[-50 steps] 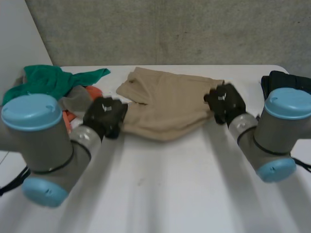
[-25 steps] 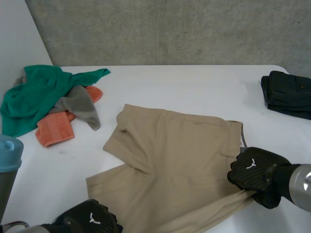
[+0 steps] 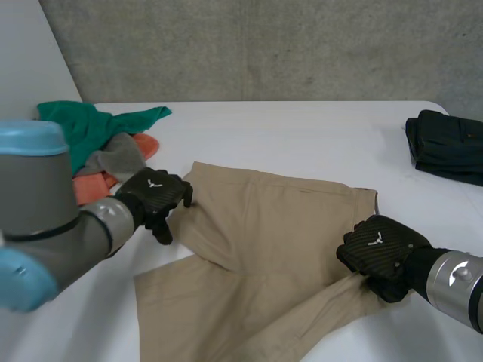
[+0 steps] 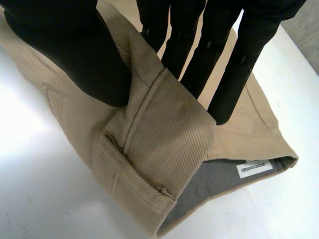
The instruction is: Fold the laundry.
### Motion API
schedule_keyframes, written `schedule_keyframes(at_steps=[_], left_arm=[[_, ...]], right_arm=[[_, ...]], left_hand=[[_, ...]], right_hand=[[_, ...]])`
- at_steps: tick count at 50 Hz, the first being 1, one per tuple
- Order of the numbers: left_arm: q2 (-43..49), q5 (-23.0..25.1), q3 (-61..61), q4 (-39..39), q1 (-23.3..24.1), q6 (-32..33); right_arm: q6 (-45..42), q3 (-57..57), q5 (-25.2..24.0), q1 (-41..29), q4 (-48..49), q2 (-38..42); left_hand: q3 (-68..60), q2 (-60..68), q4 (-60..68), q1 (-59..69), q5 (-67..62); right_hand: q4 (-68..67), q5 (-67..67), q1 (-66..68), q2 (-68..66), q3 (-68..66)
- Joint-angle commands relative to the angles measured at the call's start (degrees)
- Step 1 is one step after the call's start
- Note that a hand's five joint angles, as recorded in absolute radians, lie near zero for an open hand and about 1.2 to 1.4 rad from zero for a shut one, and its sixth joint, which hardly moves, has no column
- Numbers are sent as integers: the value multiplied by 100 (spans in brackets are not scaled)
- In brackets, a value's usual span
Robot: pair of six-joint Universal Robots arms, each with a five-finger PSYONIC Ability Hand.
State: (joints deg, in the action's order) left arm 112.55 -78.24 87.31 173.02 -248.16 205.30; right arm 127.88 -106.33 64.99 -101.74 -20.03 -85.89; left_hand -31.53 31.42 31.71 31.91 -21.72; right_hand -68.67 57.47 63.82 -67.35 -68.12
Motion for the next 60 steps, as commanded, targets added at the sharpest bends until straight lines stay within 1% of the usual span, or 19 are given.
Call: schedule_keyframes(at_steps=[1,4,6,7,8,9,11,15,16,20,27,28,30,31,33,35,42,51,60], left_arm=[[1267,81,-952,-93,-31,273],[1532,54,-1146,-76,-13,370],[1717,2,-1287,-76,-4,458],[1770,-33,-1322,-76,-13,485],[1788,-112,-1348,-102,-22,511],[1762,-209,-1357,-102,-13,529],[1674,-367,-1322,-137,-4,511],[1270,-1043,-1024,-190,48,485],[1130,-1297,-910,-199,83,546],[962,-1720,-673,-216,136,966],[1067,-2099,-557,-146,197,1750],[1067,-2099,-584,-120,206,1759],[1024,-2082,-601,-85,233,1733],[936,-2064,-601,-50,242,1681],[769,-2073,-584,-6,259,1602],[472,-2099,-549,47,277,1409],[-461,-2161,-189,-154,356,451],[-1480,-1748,689,-1357,856,-823],[-1807,-1370,1288,-2404,1059,-1958]], right_arm=[[88,16,13,-30,122,11],[88,7,13,-30,140,11],[88,7,13,-13,140,11],[88,7,13,-13,140,11],[97,16,13,4,149,2],[97,16,13,13,149,-6],[97,16,13,31,158,-6],[79,25,13,75,158,-24],[70,34,13,84,166,-24],[79,69,13,84,166,-15],[132,104,13,-30,219,11],[167,113,13,-57,237,20],[237,130,13,-101,298,37],[316,148,13,-144,368,64],[413,165,22,-180,430,90],[544,200,66,-232,535,143],[1098,543,224,-426,790,415],[2293,1597,540,-602,896,1223],[2496,1836,892,-672,949,1365]], left_hand=[[-694,705,675,656,-675],[-844,856,826,806,-826],[-1682,1693,1663,1644,-1663],[-2469,2480,2451,2431,-2450],[-4425,4437,4407,4387,-4407],[-4843,4854,4824,4805,-4824],[-4847,4858,4829,4809,-4828],[-4847,4858,4829,4809,-4828],[-4847,4858,4829,4809,-4828],[-4847,4858,4829,4809,-4828],[-4847,4858,4829,4809,-4828],[-4582,4594,4564,4544,-4564],[-1769,1780,1750,1731,-1750],[561,-550,-579,-599,580],[1590,-1579,-1609,-1628,1609],[1962,-1950,-1980,-2000,1980],[1897,-1886,-1916,-1935,1916],[1123,-1111,-1141,-1161,1141],[1140,-1128,-1158,-1178,1158]], right_hand=[[-1133,1253,1618,-1265,-1188],[-1133,1253,1618,-1265,-1188],[-1133,1253,1618,-1265,-1188],[-1133,1253,1618,-1265,-1188],[-1133,1253,1618,-1265,-1188],[-1133,1253,1618,-1265,-1188],[-1133,1253,1618,-1265,-1188],[-1133,1253,1618,-1265,-1188],[-1133,1253,1618,-1265,-1188],[-1133,1253,1618,-1265,-1188],[-1133,1253,1618,-1265,-1188],[-1133,1253,1618,-1265,-1188],[-1133,1253,1618,-1265,-1188],[-1133,1253,1618,-1265,-1188],[-1133,1253,1618,-1265,-1188],[-1133,1253,1618,-1265,-1188],[-1133,1253,1618,-1265,-1188],[-1133,1253,1618,-1265,-1188],[-1133,1253,1618,-1265,-1188]])
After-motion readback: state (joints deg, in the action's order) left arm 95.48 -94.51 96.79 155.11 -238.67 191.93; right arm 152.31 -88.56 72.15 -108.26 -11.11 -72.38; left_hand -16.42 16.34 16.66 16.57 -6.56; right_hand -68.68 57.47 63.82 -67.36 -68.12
